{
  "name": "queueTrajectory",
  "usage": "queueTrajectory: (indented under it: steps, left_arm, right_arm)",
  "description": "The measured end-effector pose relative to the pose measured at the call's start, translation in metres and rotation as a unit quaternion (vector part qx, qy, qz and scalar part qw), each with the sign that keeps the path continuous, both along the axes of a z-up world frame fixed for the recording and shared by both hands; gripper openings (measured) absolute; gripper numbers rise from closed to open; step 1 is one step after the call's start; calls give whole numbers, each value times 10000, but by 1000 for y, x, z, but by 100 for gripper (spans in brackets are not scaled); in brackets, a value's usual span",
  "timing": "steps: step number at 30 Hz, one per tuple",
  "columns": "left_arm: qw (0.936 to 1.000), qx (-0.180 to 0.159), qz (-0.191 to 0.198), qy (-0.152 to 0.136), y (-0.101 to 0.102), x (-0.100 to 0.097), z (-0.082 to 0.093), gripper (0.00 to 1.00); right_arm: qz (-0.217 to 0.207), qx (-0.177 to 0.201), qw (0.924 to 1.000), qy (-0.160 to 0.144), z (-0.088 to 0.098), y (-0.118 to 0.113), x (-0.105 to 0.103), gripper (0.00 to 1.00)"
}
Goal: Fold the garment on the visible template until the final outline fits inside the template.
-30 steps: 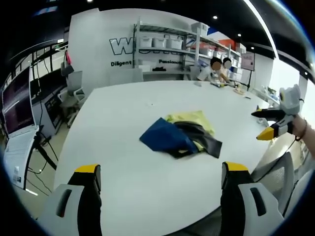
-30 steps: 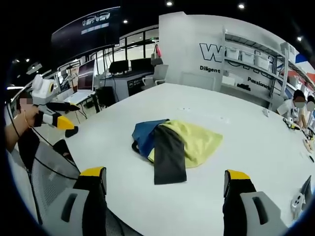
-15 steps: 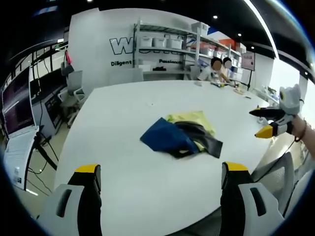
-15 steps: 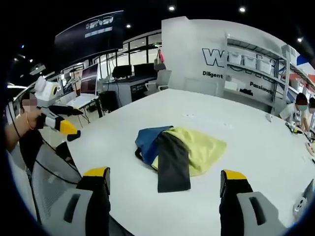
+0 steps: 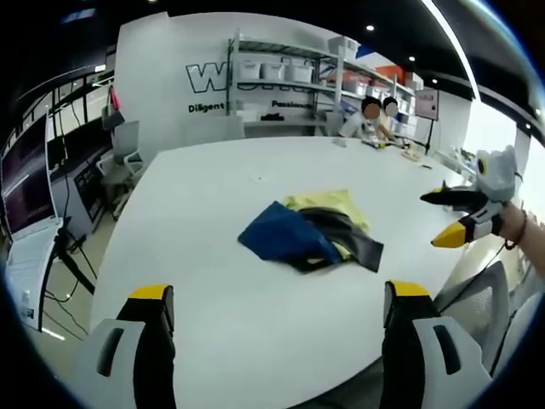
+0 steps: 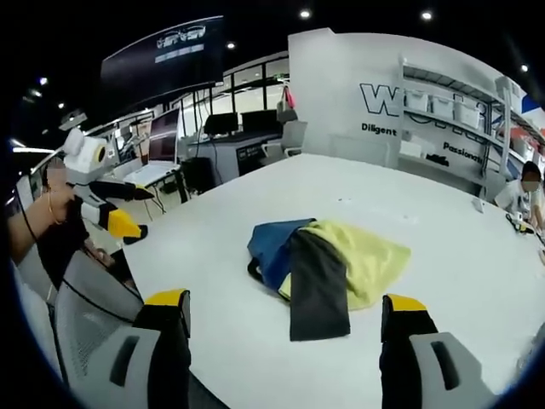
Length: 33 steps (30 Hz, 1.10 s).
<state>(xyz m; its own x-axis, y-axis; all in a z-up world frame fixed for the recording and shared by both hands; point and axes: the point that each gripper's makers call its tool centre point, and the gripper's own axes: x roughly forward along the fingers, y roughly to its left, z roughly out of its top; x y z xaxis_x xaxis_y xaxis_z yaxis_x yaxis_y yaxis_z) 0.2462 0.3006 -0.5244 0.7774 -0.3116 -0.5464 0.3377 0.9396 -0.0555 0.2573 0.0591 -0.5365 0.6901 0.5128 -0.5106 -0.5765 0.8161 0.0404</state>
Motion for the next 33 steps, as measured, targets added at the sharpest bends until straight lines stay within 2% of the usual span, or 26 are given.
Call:
queueTrajectory:
  steps: [16, 33]
  left_arm:
    - [9999, 56, 101, -22, 1, 3, -3, 99]
    - [9999, 122, 16, 38, -5, 8, -9, 98]
  right_arm:
    - [107, 47, 9999, -10, -9, 18, 15, 84]
    - [291, 23, 9994, 208, -27, 36, 35, 83]
